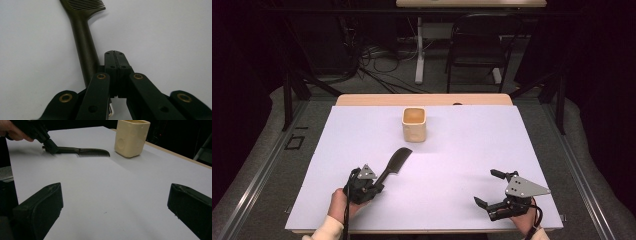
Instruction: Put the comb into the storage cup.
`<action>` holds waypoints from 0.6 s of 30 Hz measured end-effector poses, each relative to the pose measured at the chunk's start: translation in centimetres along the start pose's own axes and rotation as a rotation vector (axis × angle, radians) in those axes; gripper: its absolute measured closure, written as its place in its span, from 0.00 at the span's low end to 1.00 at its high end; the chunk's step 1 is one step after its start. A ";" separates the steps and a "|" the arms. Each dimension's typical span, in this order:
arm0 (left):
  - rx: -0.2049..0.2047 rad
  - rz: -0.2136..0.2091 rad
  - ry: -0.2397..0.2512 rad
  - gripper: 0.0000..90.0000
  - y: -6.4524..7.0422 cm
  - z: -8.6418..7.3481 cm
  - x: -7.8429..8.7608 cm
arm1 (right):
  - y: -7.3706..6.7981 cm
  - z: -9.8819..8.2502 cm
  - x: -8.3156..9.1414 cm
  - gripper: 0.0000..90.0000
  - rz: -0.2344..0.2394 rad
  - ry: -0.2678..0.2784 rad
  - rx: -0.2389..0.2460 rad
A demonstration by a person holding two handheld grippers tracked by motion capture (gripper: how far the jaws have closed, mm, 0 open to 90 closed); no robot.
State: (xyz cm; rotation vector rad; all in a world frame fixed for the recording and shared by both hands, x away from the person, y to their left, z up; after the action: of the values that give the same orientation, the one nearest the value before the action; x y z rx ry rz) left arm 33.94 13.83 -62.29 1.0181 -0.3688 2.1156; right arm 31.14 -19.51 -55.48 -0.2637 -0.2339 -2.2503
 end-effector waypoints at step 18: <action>0.010 0.032 0.002 1.00 -1.5 0.0 0.1 | 0.0 -0.1 -0.1 0.00 0.003 -0.003 -0.003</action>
State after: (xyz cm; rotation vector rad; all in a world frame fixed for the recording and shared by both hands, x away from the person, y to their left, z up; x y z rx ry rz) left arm 34.96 14.92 -62.32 1.0213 -0.3763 2.1487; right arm 31.16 -19.46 -55.56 -0.2686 -0.2312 -2.2479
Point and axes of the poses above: each handheld gripper's, and its own axes: x roughly backward along the jaws, z roughly out of its top, y roughly to its right, the point moved 10 cm from there along -x, roughly forward along the jaws, and after that the axes turned 4 degrees about y, right-handed, at the moved point
